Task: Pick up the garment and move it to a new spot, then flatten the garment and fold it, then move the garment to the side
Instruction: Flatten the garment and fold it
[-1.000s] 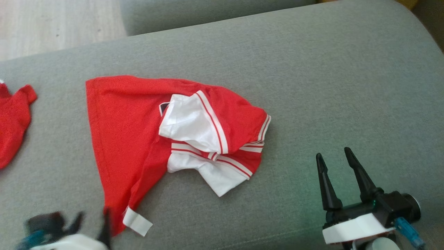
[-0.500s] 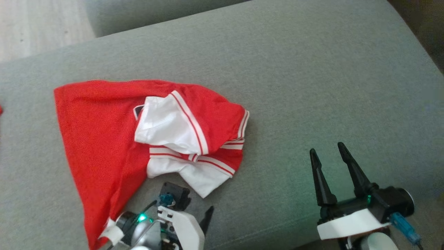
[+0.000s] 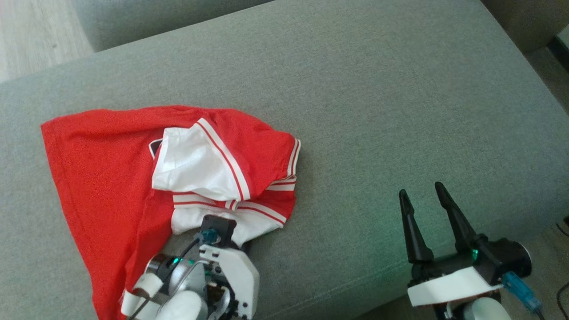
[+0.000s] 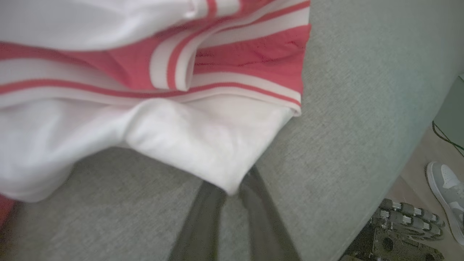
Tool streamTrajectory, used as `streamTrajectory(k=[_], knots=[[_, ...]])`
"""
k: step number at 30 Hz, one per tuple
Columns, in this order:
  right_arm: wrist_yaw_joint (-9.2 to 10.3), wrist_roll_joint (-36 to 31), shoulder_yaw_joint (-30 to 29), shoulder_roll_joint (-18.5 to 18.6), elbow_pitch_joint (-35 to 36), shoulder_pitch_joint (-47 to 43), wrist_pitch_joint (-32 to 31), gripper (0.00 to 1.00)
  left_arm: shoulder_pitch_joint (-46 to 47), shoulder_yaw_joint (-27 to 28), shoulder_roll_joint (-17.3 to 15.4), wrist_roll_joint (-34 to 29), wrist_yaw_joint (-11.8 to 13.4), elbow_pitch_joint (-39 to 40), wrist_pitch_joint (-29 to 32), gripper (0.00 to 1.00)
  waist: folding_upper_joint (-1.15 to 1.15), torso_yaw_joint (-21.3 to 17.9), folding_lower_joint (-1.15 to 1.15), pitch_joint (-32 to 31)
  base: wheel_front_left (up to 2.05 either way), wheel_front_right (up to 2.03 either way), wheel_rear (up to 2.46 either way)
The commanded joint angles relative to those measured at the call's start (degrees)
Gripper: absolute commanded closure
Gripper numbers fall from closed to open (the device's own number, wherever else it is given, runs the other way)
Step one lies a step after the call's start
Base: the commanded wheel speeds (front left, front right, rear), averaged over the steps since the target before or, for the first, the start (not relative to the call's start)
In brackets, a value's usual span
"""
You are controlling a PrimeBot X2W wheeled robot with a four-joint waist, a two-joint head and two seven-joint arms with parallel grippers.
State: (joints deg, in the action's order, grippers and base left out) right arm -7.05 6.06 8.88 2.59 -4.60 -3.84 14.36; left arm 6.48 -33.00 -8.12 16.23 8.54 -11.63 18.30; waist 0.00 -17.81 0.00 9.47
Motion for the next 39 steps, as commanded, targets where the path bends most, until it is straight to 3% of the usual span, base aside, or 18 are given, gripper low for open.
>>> streamTrajectory(k=[1,5,11,18,19,20,21,31,36,39], knots=[[-0.44,0.5,1.5,0.3,1.4,2.0,0.6,0.0,2.9,1.5,1.0,0.5,-0.4,1.6,-0.6,1.0,0.0,-0.1,0.0,-0.2,0.0,0.0,0.0],[-0.44,0.4,1.6,0.3,1.1,1.9,0.6,0.0,4.9,-0.1,1.9,2.2,-3.2,3.0,1.4,1.0,0.0,-0.6,0.0,-1.1,0.0,0.0,0.0],[-0.44,1.1,1.8,0.3,1.0,1.7,0.6,0.0,7.3,-4.3,2.4,5.3,-8.5,7.9,9.3,1.0,0.0,-1.6,0.0,-1.8,0.0,0.0,0.0],[-0.44,1.5,1.4,0.3,1.0,1.4,0.6,0.0,5.6,-8.9,3.8,11.4,-12.0,10.1,15.8,1.0,0.0,-2.6,0.0,-1.8,0.0,0.0,0.0],[-0.44,1.5,1.4,0.3,0.9,1.4,0.6,0.0,5.2,-9.5,4.2,13.1,-12.4,10.4,16.1,0.85,0.0,-2.6,0.0,-1.8,0.0,0.0,0.0],[-0.44,1.5,1.3,0.3,0.9,1.4,0.6,0.0,4.9,-10.2,4.5,14.6,-12.8,10.7,16.3,0.52,0.0,-2.7,0.0,-1.7,0.0,0.0,0.0],[-0.44,1.5,1.3,0.3,0.9,1.5,0.6,0.0,4.9,-10.7,4.7,15.7,-12.9,11.1,16.2,0.0,0.0,-2.8,0.0,-1.7,0.0,0.0,0.0],[-0.44,1.4,1.4,0.3,0.7,1.5,0.6,0.0,7.7,-12.3,5.2,18.1,-11.7,14.4,14.0,0.0,0.0,-2.8,0.0,-1.7,0.0,0.0,0.0],[-0.44,1.4,1.3,0.3,0.9,1.7,0.6,0.0,12.0,-9.5,3.4,9.7,-6.5,12.5,9.2,0.0,0.0,-2.6,0.0,-1.4,0.0,0.0,0.0],[-0.44,1.4,1.4,0.3,0.9,2.1,0.6,0.0,14.7,-8.9,1.6,5.1,-4.6,8.8,7.3,0.0,0.0,-2.6,0.0,-0.9,0.0,0.0,0.0]])
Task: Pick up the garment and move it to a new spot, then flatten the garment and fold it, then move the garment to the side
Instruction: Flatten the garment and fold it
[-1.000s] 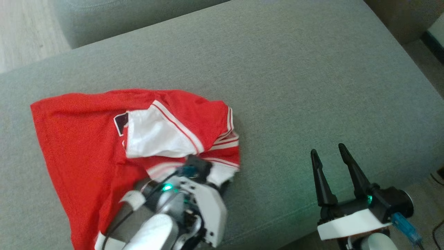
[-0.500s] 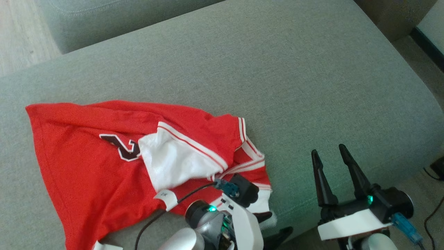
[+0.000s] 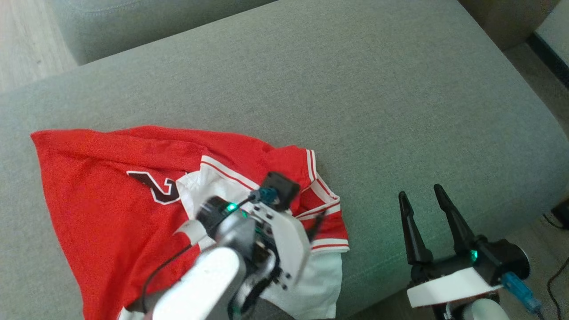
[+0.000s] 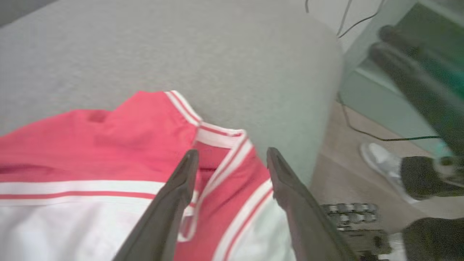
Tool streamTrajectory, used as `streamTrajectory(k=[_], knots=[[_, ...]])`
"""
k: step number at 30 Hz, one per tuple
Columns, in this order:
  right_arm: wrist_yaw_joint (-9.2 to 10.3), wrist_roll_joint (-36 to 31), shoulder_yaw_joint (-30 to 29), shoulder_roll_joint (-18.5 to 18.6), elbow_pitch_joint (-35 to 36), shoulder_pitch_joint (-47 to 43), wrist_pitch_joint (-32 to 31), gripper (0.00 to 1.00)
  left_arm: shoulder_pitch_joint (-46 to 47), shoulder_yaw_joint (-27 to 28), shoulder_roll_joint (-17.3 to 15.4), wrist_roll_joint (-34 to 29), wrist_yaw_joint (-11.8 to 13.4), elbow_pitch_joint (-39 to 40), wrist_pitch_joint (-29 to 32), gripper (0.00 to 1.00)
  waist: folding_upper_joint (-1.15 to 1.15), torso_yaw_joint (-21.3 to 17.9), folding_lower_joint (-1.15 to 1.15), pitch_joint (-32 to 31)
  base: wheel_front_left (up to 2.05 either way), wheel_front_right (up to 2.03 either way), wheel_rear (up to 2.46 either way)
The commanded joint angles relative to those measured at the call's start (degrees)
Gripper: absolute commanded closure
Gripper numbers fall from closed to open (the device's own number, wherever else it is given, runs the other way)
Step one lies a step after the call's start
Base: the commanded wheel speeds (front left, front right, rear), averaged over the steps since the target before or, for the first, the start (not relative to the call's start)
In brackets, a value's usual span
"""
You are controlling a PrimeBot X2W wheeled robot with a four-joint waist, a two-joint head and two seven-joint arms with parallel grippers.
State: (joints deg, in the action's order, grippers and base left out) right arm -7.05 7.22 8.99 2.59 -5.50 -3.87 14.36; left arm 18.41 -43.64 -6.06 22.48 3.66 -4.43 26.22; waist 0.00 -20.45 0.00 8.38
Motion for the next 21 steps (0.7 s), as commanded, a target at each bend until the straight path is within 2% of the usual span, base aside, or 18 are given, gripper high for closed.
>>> streamTrajectory(k=[1,7,13,14,15,21], knots=[[-0.44,0.2,1.4,0.3,1.8,2.2,0.6,0.0,3.8,1.8,-0.8,-2.5,0.7,0.3,-1.2,0.0,0.0,0.0,0.0,0.4,0.0,0.0,0.0],[-0.44,0.2,1.7,0.3,1.8,2.8,0.6,0.0,9.3,1.2,-1.3,-7.2,1.6,-8.6,-3.6,0.0,0.0,-0.2,0.0,1.8,0.0,0.0,0.0],[-0.44,0.3,2.6,0.3,1.6,3.5,0.6,0.0,13.7,-2.1,-0.3,-9.9,-0.6,-20.1,-4.1,0.0,0.0,-0.9,0.0,2.9,0.0,0.0,0.0],[-0.44,0.4,2.8,0.3,1.6,3.7,0.6,0.0,14.4,-2.8,-0.3,-10.3,-1.2,-22.1,-4.1,0.08,0.0,-1.1,0.0,3.1,0.0,0.0,0.0],[-0.44,0.5,3.0,0.3,1.5,3.9,0.6,0.0,15.1,-3.0,-0.3,-10.7,-1.5,-23.8,-4.8,1.0,0.0,-1.4,0.0,3.3,0.0,0.0,0.0],[-0.44,0.8,3.1,0.3,1.5,4.4,0.6,0.0,20.8,-0.4,0.2,-10.3,-0.5,-30.6,-12.0,1.0,0.0,-2.4,0.0,4.2,0.0,0.0,0.0]])
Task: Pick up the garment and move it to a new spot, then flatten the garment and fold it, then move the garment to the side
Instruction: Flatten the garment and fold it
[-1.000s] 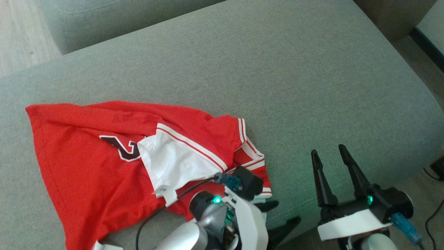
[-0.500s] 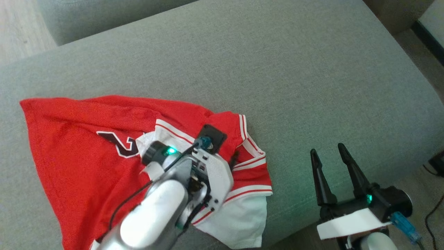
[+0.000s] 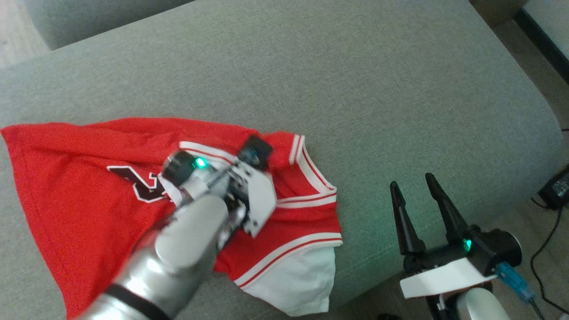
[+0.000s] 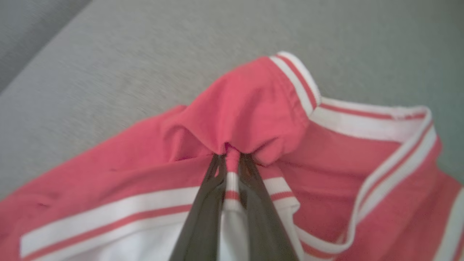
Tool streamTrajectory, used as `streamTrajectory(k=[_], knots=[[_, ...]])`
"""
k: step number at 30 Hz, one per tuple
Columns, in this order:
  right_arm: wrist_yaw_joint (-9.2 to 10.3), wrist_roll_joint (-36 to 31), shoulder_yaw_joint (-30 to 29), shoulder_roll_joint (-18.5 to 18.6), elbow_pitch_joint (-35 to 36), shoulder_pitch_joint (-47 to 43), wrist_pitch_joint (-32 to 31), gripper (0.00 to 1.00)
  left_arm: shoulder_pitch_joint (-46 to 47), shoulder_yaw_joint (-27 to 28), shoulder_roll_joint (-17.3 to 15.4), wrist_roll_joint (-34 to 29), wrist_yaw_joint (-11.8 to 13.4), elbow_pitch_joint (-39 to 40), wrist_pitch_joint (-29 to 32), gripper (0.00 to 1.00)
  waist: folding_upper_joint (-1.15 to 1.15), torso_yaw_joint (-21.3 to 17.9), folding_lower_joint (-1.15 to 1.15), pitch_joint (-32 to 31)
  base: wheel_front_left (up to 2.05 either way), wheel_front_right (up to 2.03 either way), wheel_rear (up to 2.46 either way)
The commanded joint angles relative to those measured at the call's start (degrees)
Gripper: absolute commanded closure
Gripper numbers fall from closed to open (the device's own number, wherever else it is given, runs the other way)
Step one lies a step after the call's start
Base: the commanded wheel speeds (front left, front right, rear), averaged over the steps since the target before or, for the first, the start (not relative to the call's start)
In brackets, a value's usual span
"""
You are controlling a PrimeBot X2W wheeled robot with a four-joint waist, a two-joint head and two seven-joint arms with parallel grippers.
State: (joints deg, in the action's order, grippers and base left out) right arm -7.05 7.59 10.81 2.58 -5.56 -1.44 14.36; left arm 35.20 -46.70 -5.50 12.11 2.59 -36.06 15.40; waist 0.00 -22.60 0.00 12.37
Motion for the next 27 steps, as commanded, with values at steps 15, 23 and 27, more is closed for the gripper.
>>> streamTrajectory(k=[15,23,27], knots=[[-0.44,1.6,3.5,0.3,1.0,4.1,0.6,0.0,20.3,12.7,-2.7,3.7,3.4,-12.8,-17.1,1.0,0.0,-4.7,0.0,2.2,0.0,0.0,0.0],[-0.44,2.4,4.5,0.3,0.9,4.0,0.6,0.0,27.3,15.4,-5.6,4.9,2.9,-18.9,-22.5,1.0,0.0,-6.6,0.0,2.5,0.0,0.0,0.0],[-0.44,2.6,4.5,0.3,0.8,4.0,0.6,0.0,29.0,16.0,-5.5,5.6,2.9,-21.9,-26.1,1.0,0.0,-6.6,0.0,2.2,0.0,0.0,0.0]])
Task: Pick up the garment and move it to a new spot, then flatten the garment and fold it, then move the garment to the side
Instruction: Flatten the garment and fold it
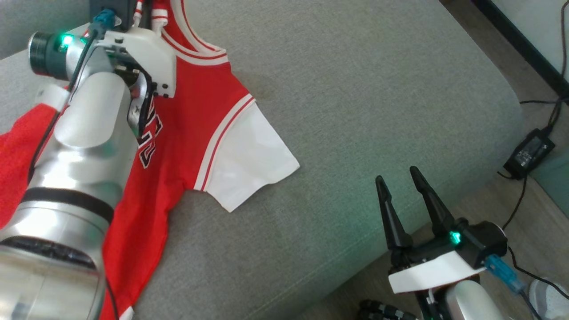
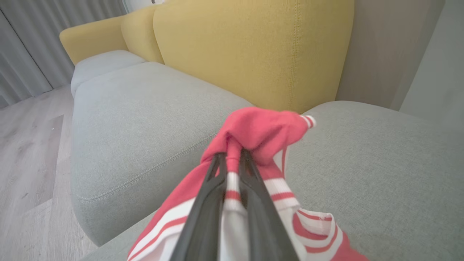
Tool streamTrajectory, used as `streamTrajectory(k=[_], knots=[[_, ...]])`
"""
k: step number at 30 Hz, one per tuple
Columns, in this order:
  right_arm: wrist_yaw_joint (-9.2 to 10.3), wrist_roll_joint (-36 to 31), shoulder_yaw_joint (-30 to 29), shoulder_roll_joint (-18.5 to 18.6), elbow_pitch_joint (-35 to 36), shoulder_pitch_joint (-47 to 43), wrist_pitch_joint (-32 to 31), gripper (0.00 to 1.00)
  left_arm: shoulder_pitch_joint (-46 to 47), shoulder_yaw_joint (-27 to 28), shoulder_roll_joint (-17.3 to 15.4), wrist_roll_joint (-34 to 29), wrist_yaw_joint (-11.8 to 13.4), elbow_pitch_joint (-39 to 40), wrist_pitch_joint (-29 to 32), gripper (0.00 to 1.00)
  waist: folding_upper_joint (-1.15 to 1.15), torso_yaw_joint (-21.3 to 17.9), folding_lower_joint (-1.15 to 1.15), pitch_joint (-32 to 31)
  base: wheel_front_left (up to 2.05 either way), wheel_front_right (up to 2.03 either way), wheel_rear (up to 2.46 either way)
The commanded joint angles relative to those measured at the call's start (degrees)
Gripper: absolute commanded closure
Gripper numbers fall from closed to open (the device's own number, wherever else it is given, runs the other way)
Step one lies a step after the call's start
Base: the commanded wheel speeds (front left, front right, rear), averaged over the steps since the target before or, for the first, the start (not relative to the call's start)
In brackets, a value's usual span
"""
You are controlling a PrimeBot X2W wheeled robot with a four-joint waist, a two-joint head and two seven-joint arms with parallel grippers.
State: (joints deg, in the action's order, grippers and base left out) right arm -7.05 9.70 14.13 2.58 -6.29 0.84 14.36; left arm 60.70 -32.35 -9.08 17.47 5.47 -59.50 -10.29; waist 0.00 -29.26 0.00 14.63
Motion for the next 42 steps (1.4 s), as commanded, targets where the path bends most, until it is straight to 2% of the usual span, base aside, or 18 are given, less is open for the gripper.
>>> streamTrajectory(k=[1,2,3,4,11,14,17,24,25,31,36,42], knots=[[-0.44,0.4,1.0,0.3,1.5,1.7,0.6,0.0,3.3,1.6,-1.6,0.5,-0.3,0.7,-0.5,1.0,0.0,0.3,0.0,-0.3,0.0,0.0,0.0],[-0.44,0.3,0.9,0.3,1.5,1.7,0.6,0.0,3.0,1.7,-1.2,1.0,-0.9,0.0,-0.7,0.81,0.0,0.6,0.0,-0.5,0.0,0.0,0.0],[-0.44,0.2,0.7,0.3,1.5,1.6,0.6,0.0,2.8,1.8,-0.7,1.4,-1.5,-0.7,-0.9,0.22,0.0,1.0,0.0,-0.7,0.0,0.0,0.0],[-0.44,0.0,0.6,0.3,1.6,1.6,0.6,0.0,2.5,1.7,-0.4,1.6,-1.9,-1.3,-1.0,0.0,0.0,1.4,0.0,-1.0,0.0,0.0,0.0],[-0.44,-2.7,-1.9,0.3,2.4,0.5,0.6,0.0,-1.6,4.3,1.2,4.9,-2.2,0.3,-4.2,0.0,0.0,5.9,0.0,-4.3,0.0,0.0,0.0],[-0.44,-4.5,-3.5,0.3,3.0,-0.3,0.6,0.0,-6.1,6.7,1.8,7.1,-1.8,4.5,-4.6,0.0,0.0,8.5,0.0,-6.5,0.0,0.0,0.0],[-0.44,-6.0,-4.9,0.3,3.6,-1.1,0.6,0.0,-12.7,8.8,1.7,7.8,-0.6,12.0,-4.7,0.0,0.0,11.6,0.0,-8.4,0.0,0.0,0.0],[-0.44,-8.7,-6.9,0.3,3.3,-2.5,0.6,0.0,-30.9,11.6,-0.6,7.6,3.5,28.3,-4.7,0.0,0.0,19.1,0.0,-11.4,0.0,0.0,0.0],[-0.44,-8.7,-6.9,0.3,3.3,-2.5,0.6,0.0,-30.9,11.6,-0.6,7.6,3.5,28.3,-4.7,0.0,0.0,19.1,0.0,-11.4,0.0,0.0,0.0],[-0.44,-9.9,-8.4,0.3,1.7,-2.9,0.6,0.0,-44.7,12.2,-3.7,7.1,6.4,39.9,-4.7,0.0,0.0,24.0,0.0,-13.0,0.0,0.0,0.0],[-0.44,-9.3,-10.0,0.3,0.2,-3.5,0.6,0.0,-54.6,13.1,-5.5,6.6,7.8,47.1,-4.7,0.0,0.0,26.3,0.0,-14.2,0.0,0.0,0.0],[-0.44,-8.4,-11.8,0.3,-3.4,-3.6,0.6,0.0,-62.3,15.4,-5.2,4.6,8.6,52.1,-4.7,0.0,0.0,27.1,0.0,-14.8,0.0,0.0,0.0]])
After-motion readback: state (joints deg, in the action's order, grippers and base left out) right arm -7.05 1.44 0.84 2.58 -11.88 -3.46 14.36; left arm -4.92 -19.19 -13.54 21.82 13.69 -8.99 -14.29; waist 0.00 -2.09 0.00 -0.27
